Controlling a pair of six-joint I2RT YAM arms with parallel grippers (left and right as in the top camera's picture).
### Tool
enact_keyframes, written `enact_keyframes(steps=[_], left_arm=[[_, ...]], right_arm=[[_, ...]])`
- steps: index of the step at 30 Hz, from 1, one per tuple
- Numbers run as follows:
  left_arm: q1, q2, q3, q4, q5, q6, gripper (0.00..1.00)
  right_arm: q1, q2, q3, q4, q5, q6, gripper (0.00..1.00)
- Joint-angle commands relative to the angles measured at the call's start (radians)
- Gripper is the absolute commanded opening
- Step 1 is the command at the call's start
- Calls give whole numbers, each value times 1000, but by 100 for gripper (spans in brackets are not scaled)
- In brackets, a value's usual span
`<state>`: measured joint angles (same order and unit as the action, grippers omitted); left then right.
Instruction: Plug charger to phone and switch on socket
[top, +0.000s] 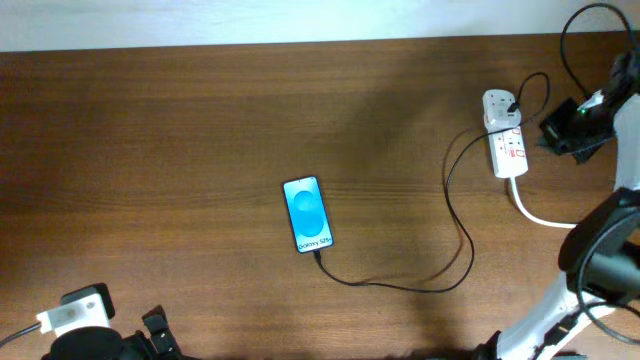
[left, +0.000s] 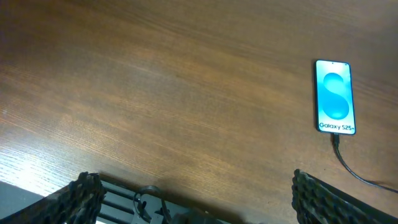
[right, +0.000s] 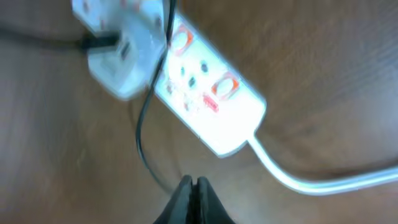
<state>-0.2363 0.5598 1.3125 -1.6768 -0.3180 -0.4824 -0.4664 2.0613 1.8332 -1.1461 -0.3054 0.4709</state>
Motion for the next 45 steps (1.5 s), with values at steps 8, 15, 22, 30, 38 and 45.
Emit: enact_keyframes(steps=[8, 15, 22, 30, 38, 45], left_arm=[[-1, -3, -3, 3, 0, 5, 100], [-1, -3, -3, 3, 0, 5, 99], [-1, -3, -3, 3, 0, 5, 99], [-1, -3, -3, 3, 0, 5, 99], [-1, -3, -3, 3, 0, 5, 99], [-1, -3, -3, 3, 0, 5, 99]], right_arm=[[51, 146, 2, 230, 0, 368, 4], [78, 206, 3, 274, 56, 411, 4], [78, 206, 3, 333, 82, 466, 4], [79, 224, 3, 344, 108, 466, 4], [91, 225, 2, 348, 146, 429, 4], [129, 225, 1, 349, 214, 397, 4]])
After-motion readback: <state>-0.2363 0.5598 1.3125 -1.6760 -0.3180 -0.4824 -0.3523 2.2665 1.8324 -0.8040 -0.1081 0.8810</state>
